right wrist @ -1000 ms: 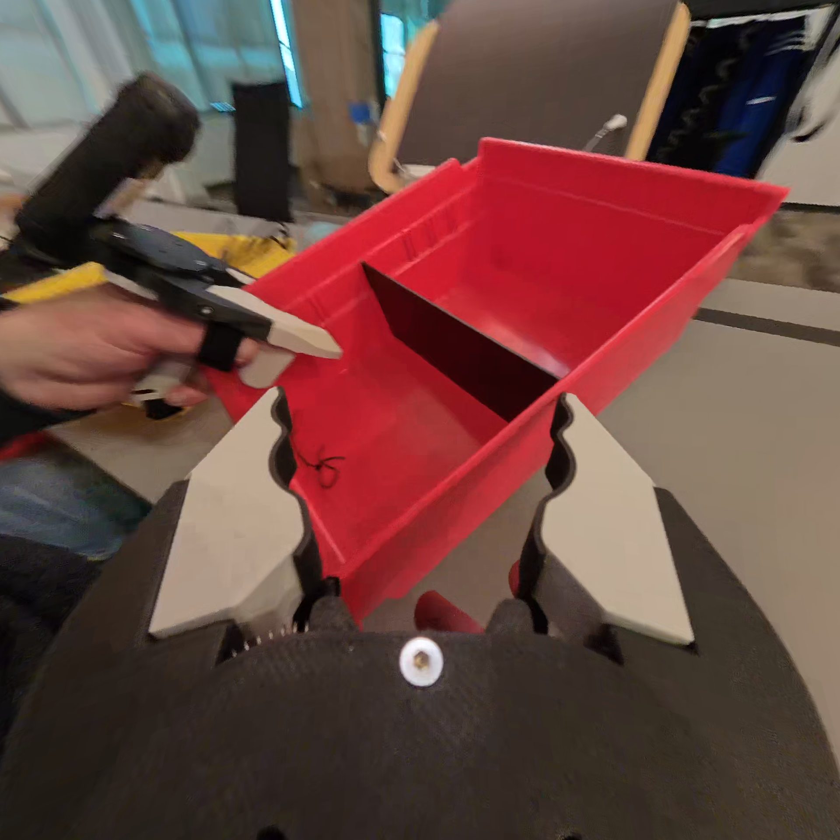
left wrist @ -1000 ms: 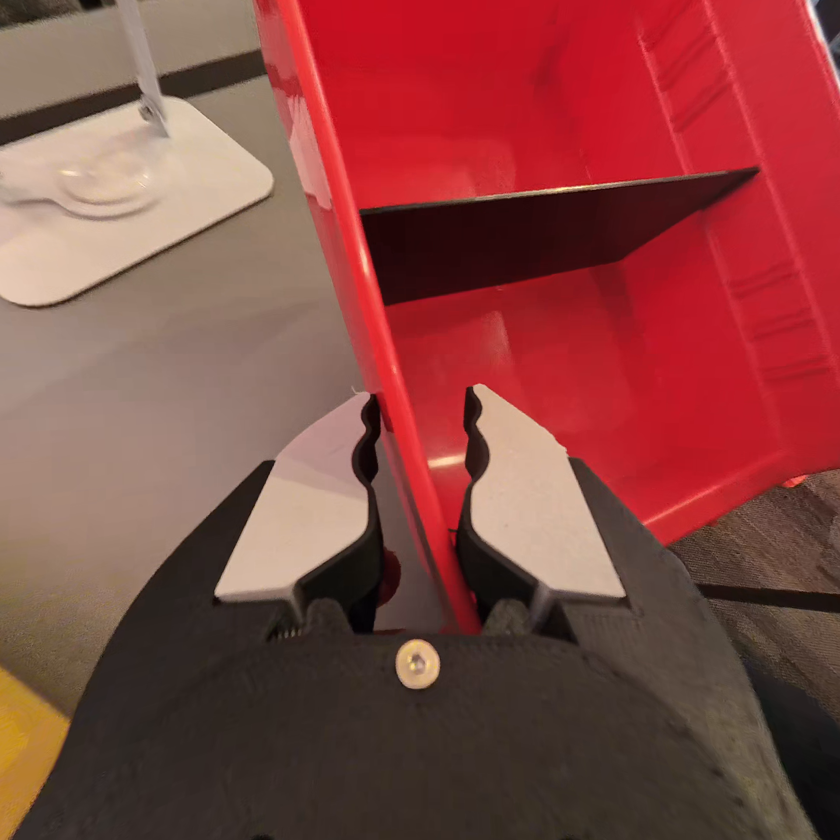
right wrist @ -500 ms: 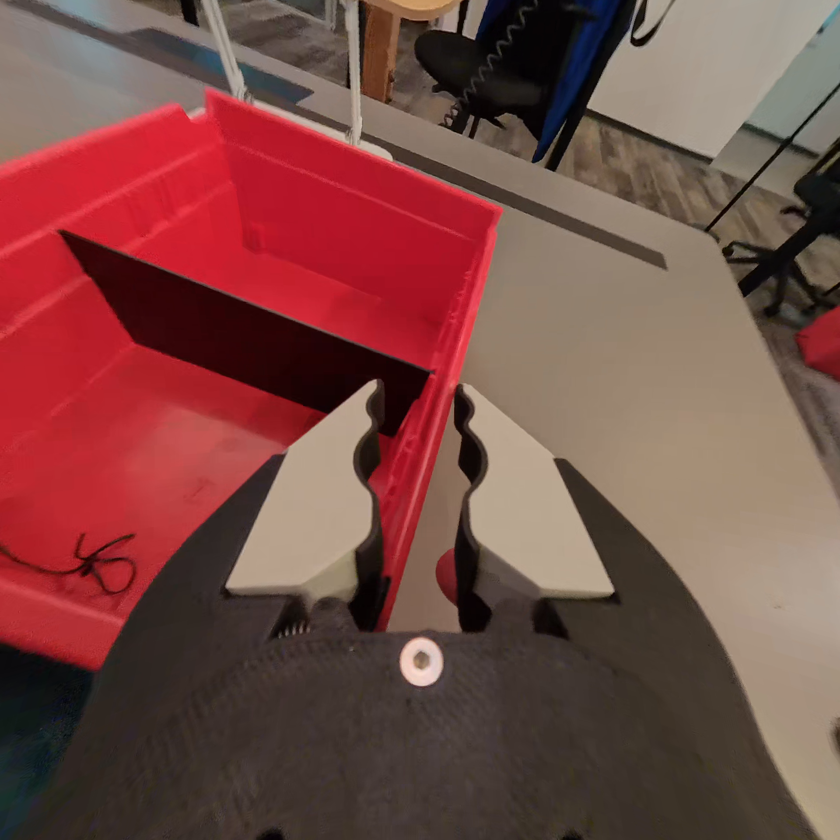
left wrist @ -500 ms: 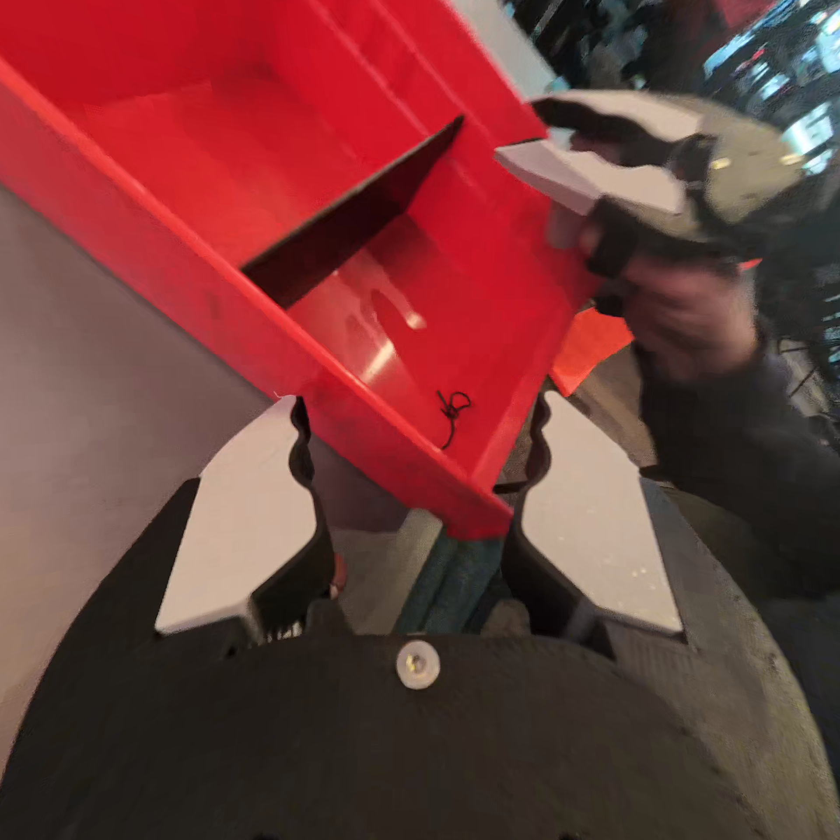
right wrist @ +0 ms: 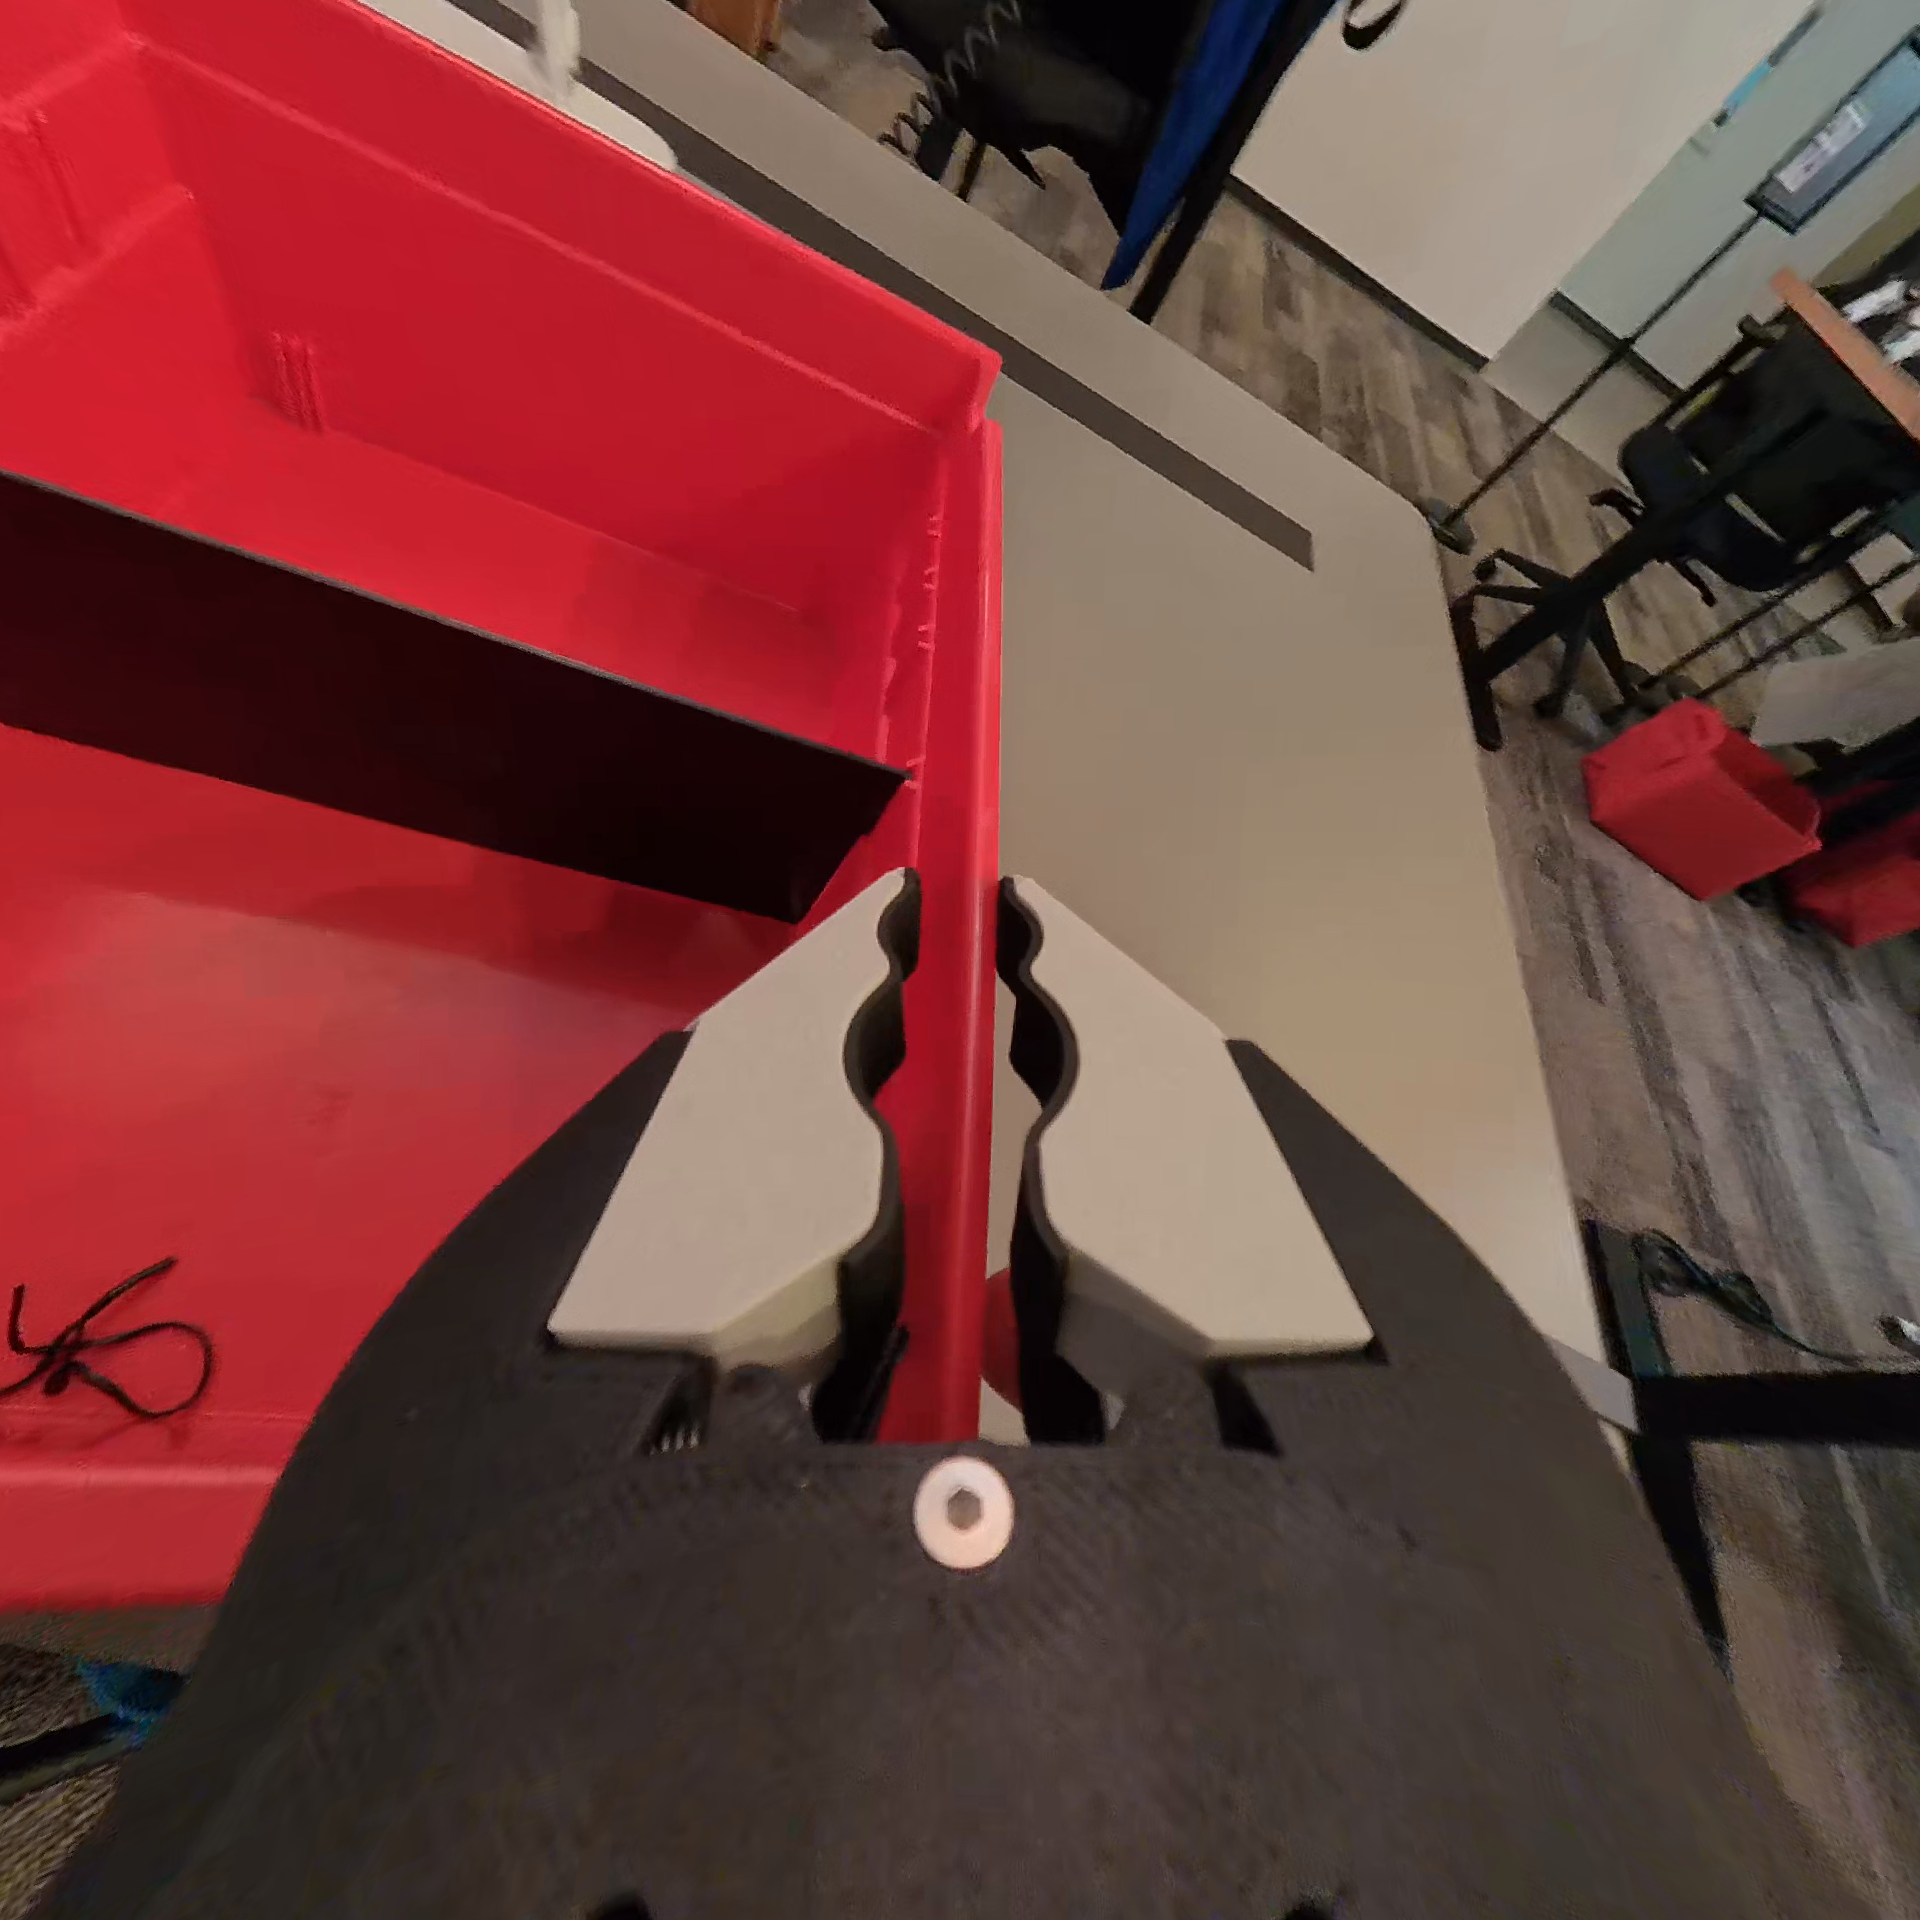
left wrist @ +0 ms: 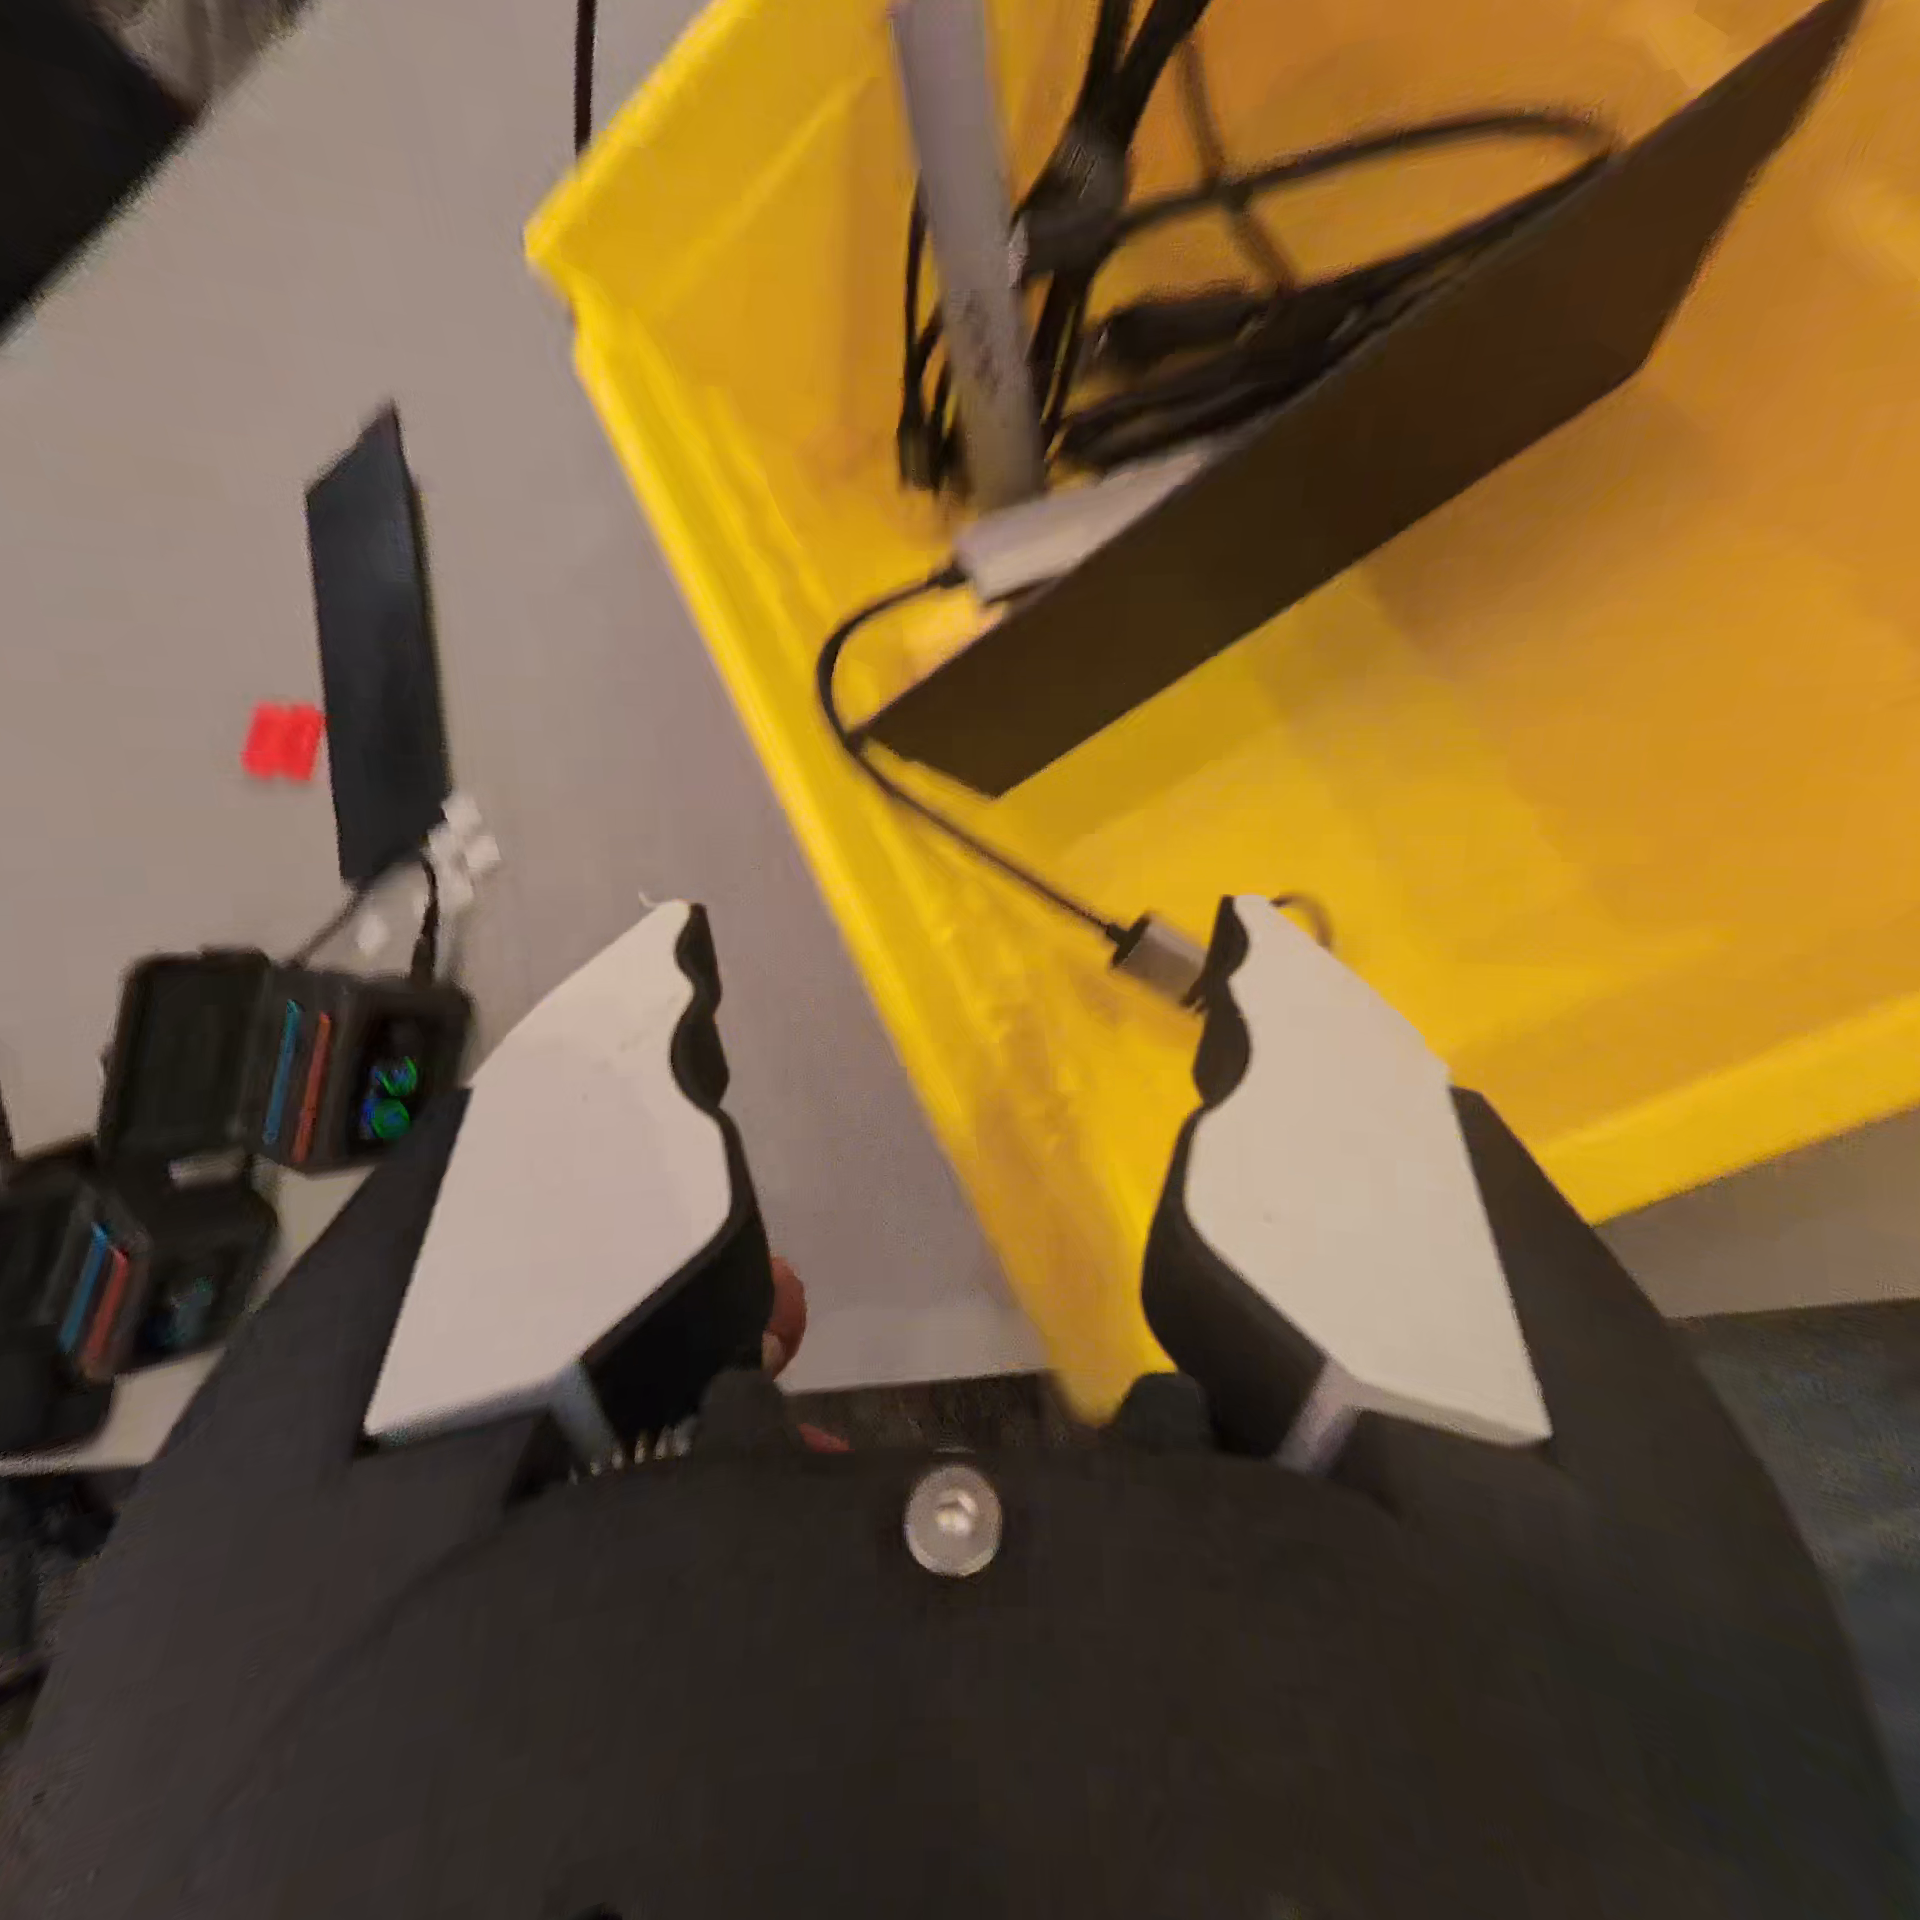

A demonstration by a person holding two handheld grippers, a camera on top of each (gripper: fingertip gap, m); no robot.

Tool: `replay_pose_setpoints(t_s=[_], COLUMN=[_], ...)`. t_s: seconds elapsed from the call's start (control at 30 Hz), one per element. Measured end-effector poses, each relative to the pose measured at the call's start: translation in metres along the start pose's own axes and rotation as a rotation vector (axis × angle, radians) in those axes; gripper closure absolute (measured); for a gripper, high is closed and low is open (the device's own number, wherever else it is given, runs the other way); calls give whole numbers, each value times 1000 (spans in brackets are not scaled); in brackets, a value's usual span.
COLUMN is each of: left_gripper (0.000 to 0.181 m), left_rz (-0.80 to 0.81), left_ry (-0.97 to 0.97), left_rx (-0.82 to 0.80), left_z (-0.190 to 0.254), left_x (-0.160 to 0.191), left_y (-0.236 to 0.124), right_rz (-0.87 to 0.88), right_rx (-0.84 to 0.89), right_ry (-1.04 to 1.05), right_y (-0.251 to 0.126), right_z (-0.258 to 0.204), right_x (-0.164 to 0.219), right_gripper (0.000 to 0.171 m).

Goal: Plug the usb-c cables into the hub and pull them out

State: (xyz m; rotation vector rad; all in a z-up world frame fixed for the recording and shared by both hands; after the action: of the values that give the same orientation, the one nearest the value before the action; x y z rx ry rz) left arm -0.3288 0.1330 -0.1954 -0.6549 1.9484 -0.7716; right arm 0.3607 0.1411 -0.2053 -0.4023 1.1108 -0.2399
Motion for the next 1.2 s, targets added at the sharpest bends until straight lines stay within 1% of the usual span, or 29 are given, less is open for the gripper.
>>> replay_pose_setpoints(t_s=[0.03,0.07,0.1,0.13,0.17,0.23,0.27,0.33,0.43,0.63,0.7,0.77,0.8,0.87,0.9,0.97,1.0,1.03,1.07,1.13,1.2], left_gripper=[95,97,115,130,151,169,175,175,176,176,176,176,172,127,112,101,100,102,106,111,113], left_rz=[-45,-71,-78,-92,-94,-73,-69,-55,-57,-47,-34,-31,-24,-13,5,121,186,234,266,255,203], left_ry=[-23,-57,-112,-126,-120,-205,-237,-209,-236,-284,-274,-292,-290,-292,-306,-299,-267,-221,-163,-51,72], left_rx=[23,85,144,170,189,214,208,212,247,240,231,234,238,191,166,88,37,1,-1,17,34], left_z=[-5,-5,-3,-2,-3,-11,-17,-26,-38,-69,-79,-87,-89,-100,-106,-120,-125,-127,-123,-108,-91], left_x=[15,26,33,40,43,43,45,50,60,82,88,91,92,93,91,75,63,49,35,8,-17], left_y=[8,14,20,27,30,32,34,34,33,33,35,37,37,34,29,10,-2,-13,-20,-21,-6], right_rz=[-12,-25,-37,-45,-51,-61,-66,-88,-114,-129,-128,-132,-131,-119,-109,-61,-19,26,72,166,246], right_rx=[25,53,77,94,106,126,137,179,224,271,265,240,240,270,293,349,374,391,398,390,361], right_ry=[-4,-12,-17,-16,-8,10,16,0,-18,-20,-15,-23,-38,-83,-99,-107,-112,-121,-133,-158,-192], right_y=[0,0,-1,-1,-1,-3,-3,-5,-7,-8,-7,-6,-6,-10,-14,-27,-35,-44,-51,-62,-70], right_z=[7,13,19,25,30,40,44,52,65,90,94,93,93,94,96,101,102,100,97,84,65], right_x=[3,6,10,13,15,20,23,28,36,48,50,51,51,48,46,34,23,11,-2,-33,-63], right_gripper=[160,159,159,158,158,158,158,158,157,157,155,150,146,133,128,130,131,131,132,136,136])
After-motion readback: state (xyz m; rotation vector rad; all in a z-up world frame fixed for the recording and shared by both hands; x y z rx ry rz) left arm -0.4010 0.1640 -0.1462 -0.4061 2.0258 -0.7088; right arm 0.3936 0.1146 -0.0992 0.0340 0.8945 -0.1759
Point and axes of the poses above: each gripper's, where its closed fingertips meet, y out along the fingers, x out of its underside, z = x × y across the jaws, the point moved 5 cm from there along -y, back along the fingers, and after that the axes turned 1 degree about y, right-handed, at the moved point
